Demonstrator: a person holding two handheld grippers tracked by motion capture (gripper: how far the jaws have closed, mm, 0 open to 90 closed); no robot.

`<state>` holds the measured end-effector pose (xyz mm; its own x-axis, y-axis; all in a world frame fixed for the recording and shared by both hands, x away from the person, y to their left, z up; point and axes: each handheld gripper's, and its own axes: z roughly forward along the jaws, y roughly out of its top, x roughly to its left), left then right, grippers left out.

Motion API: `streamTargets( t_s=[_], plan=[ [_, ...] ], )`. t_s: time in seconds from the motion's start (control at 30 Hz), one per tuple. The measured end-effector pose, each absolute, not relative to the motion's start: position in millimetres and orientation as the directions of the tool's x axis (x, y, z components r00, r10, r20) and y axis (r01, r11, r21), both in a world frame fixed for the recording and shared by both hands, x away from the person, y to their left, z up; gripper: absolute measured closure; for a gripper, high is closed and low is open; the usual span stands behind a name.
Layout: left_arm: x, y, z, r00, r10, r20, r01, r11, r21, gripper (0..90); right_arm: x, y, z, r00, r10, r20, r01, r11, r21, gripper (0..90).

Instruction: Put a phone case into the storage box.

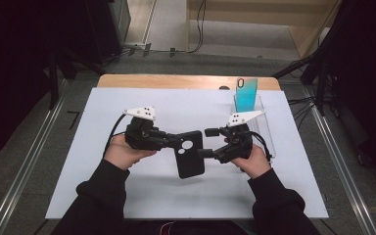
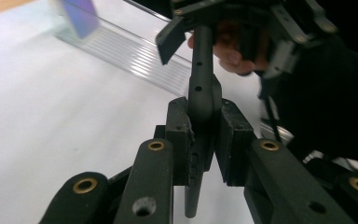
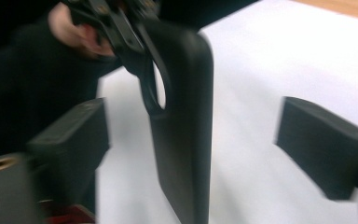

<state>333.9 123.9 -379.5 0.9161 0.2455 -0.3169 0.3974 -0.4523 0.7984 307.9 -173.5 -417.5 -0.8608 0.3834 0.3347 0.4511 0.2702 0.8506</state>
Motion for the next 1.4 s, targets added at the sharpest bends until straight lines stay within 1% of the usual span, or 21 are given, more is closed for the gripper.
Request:
streamTargets(
  t_s=[0.1,0.27,0.4,0.57,0.7,0.83,1.0,1.2,1.4],
  plan=[
    [335.2,125.9,-378.1,0.906,0.272,-0.325,0.417,-0.437,0.797,77.7,307.6,-172.0,-418.8,-0.854,0.399,0.333,0.458,0.273,0.846,0.0],
    [335.6,128.6,-375.6,0.89,0.323,-0.323,0.439,-0.409,0.8,77.7,305.2,-168.4,-419.2,-0.854,0.427,0.296,0.442,0.296,0.847,0.0],
    [334.7,130.0,-371.8,0.868,0.374,-0.325,0.463,-0.379,0.801,77.7,304.4,-167.1,-421.3,-0.844,0.443,0.302,0.448,0.274,0.851,0.0],
    [334.3,130.0,-370.3,0.846,0.425,-0.323,0.49,-0.38,0.784,77.7,303.4,-165.2,-423.6,-0.829,0.479,0.288,0.453,0.275,0.848,0.0],
    [331.2,126.2,-369.0,0.839,0.453,-0.299,0.488,-0.388,0.781,77.6,303.8,-163.5,-426.5,-0.808,0.496,0.317,0.494,0.279,0.824,0.0],
    [328.9,121.6,-368.1,0.827,0.474,-0.301,0.504,-0.39,0.77,77.5,303.8,-161.1,-429.3,-0.795,0.522,0.308,0.498,0.273,0.823,0.0],
    [326.1,115.1,-368.1,0.817,0.498,-0.292,0.518,-0.412,0.75,77.5,302.4,-159.7,-429.2,-0.759,0.577,0.303,0.505,0.227,0.832,0.0],
    [324.0,108.2,-370.7,0.797,0.532,-0.286,0.531,-0.394,0.75,77.6,300.9,-156.0,-429.2,-0.729,0.62,0.289,0.51,0.212,0.833,0.0],
    [322.4,102.5,-373.8,0.791,0.543,-0.281,0.533,-0.386,0.753,77.5,299.3,-151.6,-428.7,-0.708,0.646,0.286,0.514,0.192,0.836,0.0]
  ],
)
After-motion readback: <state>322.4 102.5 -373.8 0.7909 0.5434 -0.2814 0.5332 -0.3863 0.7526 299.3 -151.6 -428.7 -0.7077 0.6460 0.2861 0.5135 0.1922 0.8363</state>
